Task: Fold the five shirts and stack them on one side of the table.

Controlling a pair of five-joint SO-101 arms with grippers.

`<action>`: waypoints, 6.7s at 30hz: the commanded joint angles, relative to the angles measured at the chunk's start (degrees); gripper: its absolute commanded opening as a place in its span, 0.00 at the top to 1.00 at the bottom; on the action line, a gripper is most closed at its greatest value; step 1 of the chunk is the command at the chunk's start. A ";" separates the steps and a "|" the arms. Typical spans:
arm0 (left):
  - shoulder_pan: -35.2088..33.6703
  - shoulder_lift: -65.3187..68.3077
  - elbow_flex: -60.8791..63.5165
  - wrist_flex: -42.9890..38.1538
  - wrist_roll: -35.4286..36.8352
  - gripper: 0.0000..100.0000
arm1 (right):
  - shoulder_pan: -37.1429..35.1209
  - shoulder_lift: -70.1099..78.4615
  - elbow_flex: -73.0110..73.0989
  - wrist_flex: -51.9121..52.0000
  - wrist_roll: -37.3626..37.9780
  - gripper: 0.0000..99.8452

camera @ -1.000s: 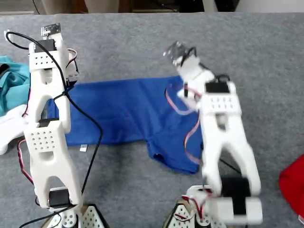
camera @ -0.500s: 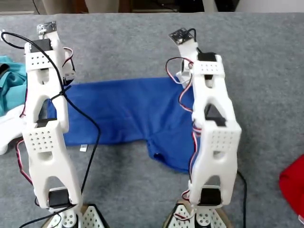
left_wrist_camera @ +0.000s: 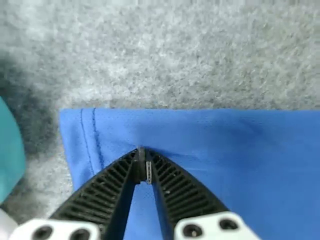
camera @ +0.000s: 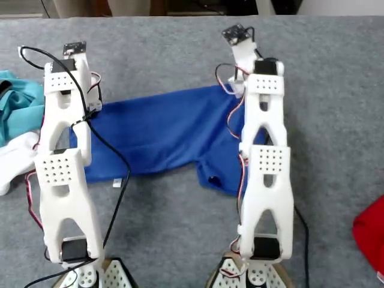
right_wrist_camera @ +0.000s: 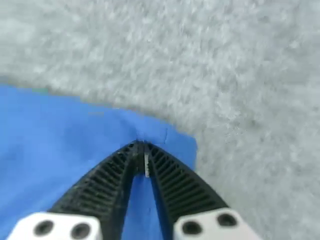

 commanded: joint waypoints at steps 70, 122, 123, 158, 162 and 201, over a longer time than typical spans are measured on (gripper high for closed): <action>-10.64 10.59 -20.92 -5.45 5.98 0.98 | -20.35 -71.16 116.88 -15.47 -4.04 1.00; -11.08 10.68 -18.11 -5.63 5.80 0.98 | -10.33 -101.67 146.42 -25.85 46.77 0.83; -11.08 10.68 -18.11 -5.63 5.80 0.98 | -10.42 -101.76 146.77 -25.41 46.68 0.83; -11.16 10.68 -18.11 -5.27 5.71 0.98 | -10.07 -91.74 147.47 -30.77 46.42 0.95; -11.16 10.68 -18.11 -5.27 5.71 0.98 | -10.07 -90.07 145.98 -32.09 46.42 0.97; -11.16 10.68 -18.11 -5.54 5.71 0.98 | -7.78 -53.32 76.18 -16.88 46.77 1.00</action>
